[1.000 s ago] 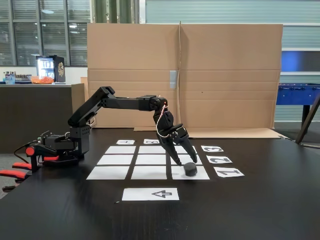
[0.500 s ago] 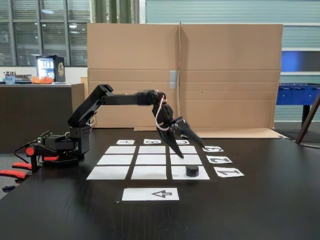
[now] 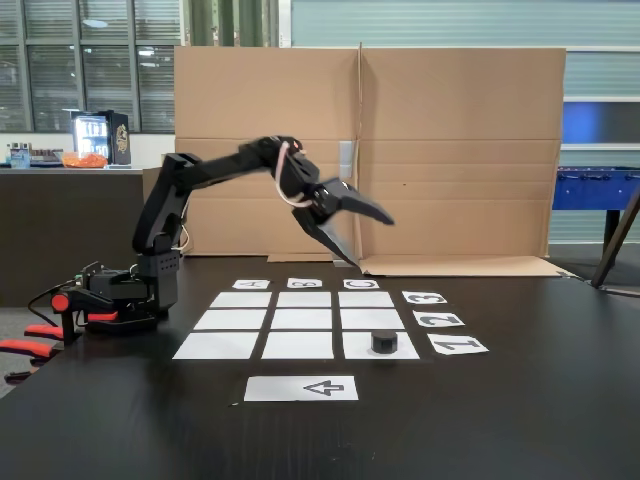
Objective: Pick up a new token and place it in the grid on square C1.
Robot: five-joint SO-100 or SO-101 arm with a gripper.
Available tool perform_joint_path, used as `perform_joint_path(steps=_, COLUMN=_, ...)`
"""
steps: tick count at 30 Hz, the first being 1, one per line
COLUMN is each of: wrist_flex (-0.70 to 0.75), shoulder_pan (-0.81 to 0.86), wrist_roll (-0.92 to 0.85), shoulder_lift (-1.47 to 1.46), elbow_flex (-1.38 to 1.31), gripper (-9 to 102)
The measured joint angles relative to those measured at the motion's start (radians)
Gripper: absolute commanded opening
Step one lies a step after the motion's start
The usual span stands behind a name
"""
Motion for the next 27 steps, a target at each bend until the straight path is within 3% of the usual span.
perform_joint_path(steps=16, wrist_flex=-0.158, shoulder_pan=0.268, wrist_roll=-0.100, shoulder_lift=0.512, elbow_flex=0.476, gripper=44)
perform_joint_path(steps=27, wrist_flex=-0.169, shoulder_pan=0.462, wrist_roll=-0.100, shoulder_lift=0.856, elbow_flex=0.816, gripper=42)
